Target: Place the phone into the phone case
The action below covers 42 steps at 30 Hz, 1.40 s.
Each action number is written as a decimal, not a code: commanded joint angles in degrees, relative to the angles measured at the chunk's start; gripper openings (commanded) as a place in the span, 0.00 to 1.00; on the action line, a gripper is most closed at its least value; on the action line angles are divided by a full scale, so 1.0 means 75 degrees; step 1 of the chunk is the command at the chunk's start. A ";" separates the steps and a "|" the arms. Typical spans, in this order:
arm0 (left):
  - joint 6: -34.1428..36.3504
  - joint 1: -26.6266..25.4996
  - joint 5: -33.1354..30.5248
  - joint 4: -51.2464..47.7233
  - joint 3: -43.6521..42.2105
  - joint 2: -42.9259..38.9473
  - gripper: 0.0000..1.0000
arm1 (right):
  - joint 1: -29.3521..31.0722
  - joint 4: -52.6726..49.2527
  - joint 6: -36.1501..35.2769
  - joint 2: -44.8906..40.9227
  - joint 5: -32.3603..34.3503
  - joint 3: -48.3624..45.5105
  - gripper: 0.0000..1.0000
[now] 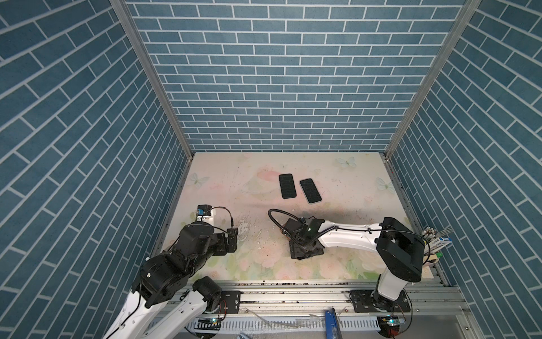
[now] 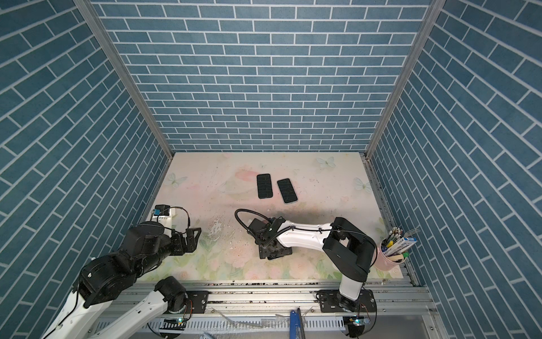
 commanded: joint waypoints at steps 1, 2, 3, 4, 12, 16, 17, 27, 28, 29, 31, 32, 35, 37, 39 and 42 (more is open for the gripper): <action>0.0030 0.0044 -0.0055 -0.0077 -0.0057 0.0011 1.00 | 0.0057 -0.0069 0.0274 0.0054 0.0018 0.0073 0.83; 0.0025 0.0044 -0.0061 -0.0073 -0.0057 0.0011 1.00 | 0.0053 -0.0069 0.0273 0.0018 0.0028 0.0057 0.83; 0.0024 0.0044 -0.0061 -0.0076 -0.0057 0.0011 1.00 | 0.0059 -0.0069 0.0269 -0.0018 0.0040 0.0056 0.83; 0.0024 0.0044 -0.0054 -0.0078 -0.0057 0.0011 0.99 | 0.0064 -0.0069 0.0248 -0.0075 0.0052 0.0063 0.82; 0.0032 0.0044 -0.0088 -0.0085 -0.0057 0.0011 1.00 | 0.0061 -0.0386 -0.0103 -0.0510 0.0294 0.0144 0.70; 0.0032 0.0047 -0.0104 -0.0094 -0.0057 0.0023 0.99 | 0.0054 -0.0632 -0.0306 -0.0763 0.0535 0.0220 0.70; 0.0029 0.0043 -0.0095 -0.0083 -0.0057 0.0039 1.00 | 0.0055 -0.0653 -0.0401 -0.0830 0.0566 0.0231 0.70; 0.0428 0.0044 0.0537 0.0947 -0.0271 -0.0804 1.00 | 0.0051 -0.1305 -0.2061 -0.1340 0.0938 0.0639 0.70; 0.0333 0.0044 0.0892 0.1080 -0.0376 -0.0893 0.99 | 0.0063 -0.1361 -0.2145 -0.1420 0.0979 0.0662 0.70; 0.0187 0.0043 0.1213 0.1202 -0.0499 -0.0934 0.99 | 0.0054 -0.1407 -0.2199 -0.1511 0.0990 0.0711 0.70; -0.0070 0.0044 0.1832 0.1448 -0.0790 -0.0931 0.94 | 0.0036 -0.1511 -0.2239 -0.1654 0.0828 0.0868 0.70; -0.0272 0.0044 0.2116 0.1651 -0.0990 -0.0927 0.92 | -0.0001 -0.1535 -0.2253 -0.1729 0.0628 0.1001 0.69; -0.0973 0.0038 0.2820 0.2304 -0.1634 -0.0872 0.85 | 0.0005 -0.1377 -0.2399 -0.2034 0.0410 0.1126 0.69; -0.1386 0.0044 0.3185 0.2837 -0.2126 -0.0877 0.82 | 0.0002 -0.1361 -0.2514 -0.2193 0.0382 0.1143 0.68; -0.1785 0.0044 0.3471 0.3393 -0.2547 -0.0889 0.76 | 0.0006 -0.1393 -0.2644 -0.2324 0.0366 0.1152 0.68; -0.2333 0.0044 0.3781 0.4277 -0.3127 -0.0839 0.72 | 0.0005 -0.1386 -0.2777 -0.2533 0.0351 0.1050 0.68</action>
